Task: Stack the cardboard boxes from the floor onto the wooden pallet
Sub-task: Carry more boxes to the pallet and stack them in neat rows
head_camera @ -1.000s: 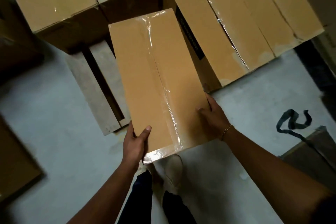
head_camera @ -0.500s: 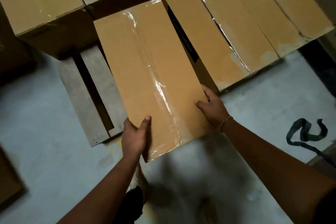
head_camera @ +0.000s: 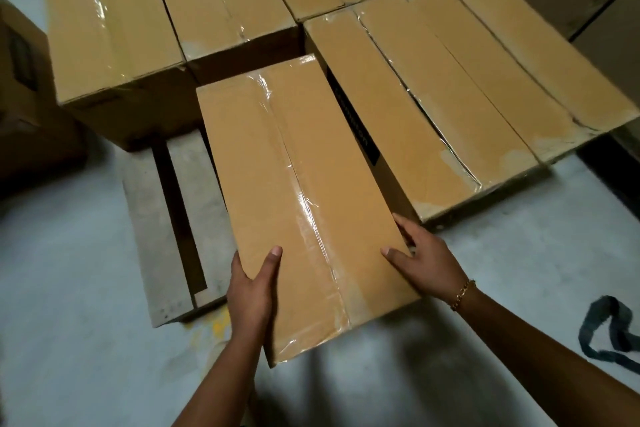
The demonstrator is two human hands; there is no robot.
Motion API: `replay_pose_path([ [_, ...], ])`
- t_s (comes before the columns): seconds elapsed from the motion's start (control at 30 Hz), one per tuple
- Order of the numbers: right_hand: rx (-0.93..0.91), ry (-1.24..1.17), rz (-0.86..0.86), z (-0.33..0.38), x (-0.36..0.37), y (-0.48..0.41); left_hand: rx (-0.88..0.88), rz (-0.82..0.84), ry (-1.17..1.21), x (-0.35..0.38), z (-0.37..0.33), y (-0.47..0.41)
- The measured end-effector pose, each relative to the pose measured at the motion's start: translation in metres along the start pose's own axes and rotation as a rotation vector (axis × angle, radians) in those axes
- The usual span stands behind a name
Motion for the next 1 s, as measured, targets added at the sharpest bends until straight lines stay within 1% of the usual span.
replay_pose_path([
  [0.13, -0.072, 0.098, 0.003, -0.003, 0.0, -0.003, 0.012, 0.035, 0.063, -0.002, 0.005, -0.007],
  [0.2, -0.093, 0.107, 0.027, -0.002, -0.002, -0.004, 0.019, 0.034, 0.079, -0.003, 0.007, -0.009],
  [0.43, -0.119, -0.057, 0.177, -0.006, -0.003, 0.006, 0.072, 0.027, 0.108, -0.002, 0.017, -0.018],
  [0.63, -0.121, -0.153, 0.271, -0.033, 0.0, 0.027, 0.075, 0.045, 0.113, -0.002, 0.019, -0.019],
  [0.67, -0.133, -0.128, 0.293, -0.037, 0.0, 0.031, 0.075, 0.048, 0.114, -0.002, 0.02, -0.019],
  [0.73, -0.187, 0.018, 0.301, -0.042, 0.0, 0.04, 0.074, 0.048, 0.128, -0.002, 0.018, -0.019],
  [0.8, -0.223, 0.177, 0.249, -0.044, 0.0, 0.045, 0.063, 0.053, 0.149, 0.0, 0.019, -0.02],
  [0.87, -0.212, 0.307, 0.125, -0.046, -0.001, 0.045, 0.06, 0.059, 0.176, 0.005, 0.017, -0.021],
  [0.97, -0.227, 0.554, -0.204, -0.043, -0.012, 0.043, 0.062, 0.066, 0.207, 0.018, 0.011, -0.022],
  [1.0, -0.23, 0.627, -0.288, -0.041, -0.016, 0.042, 0.066, 0.062, 0.207, 0.021, 0.01, -0.023],
])
Point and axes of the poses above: each hand's wrist, its own y-axis away from the middle knuckle, its own x-axis out of the palm, z = x × y, the point moved 3 cm from there along -y, towards the middle knuckle, and after that the axes turned 15 degrees about y, right-handed, at the moved point
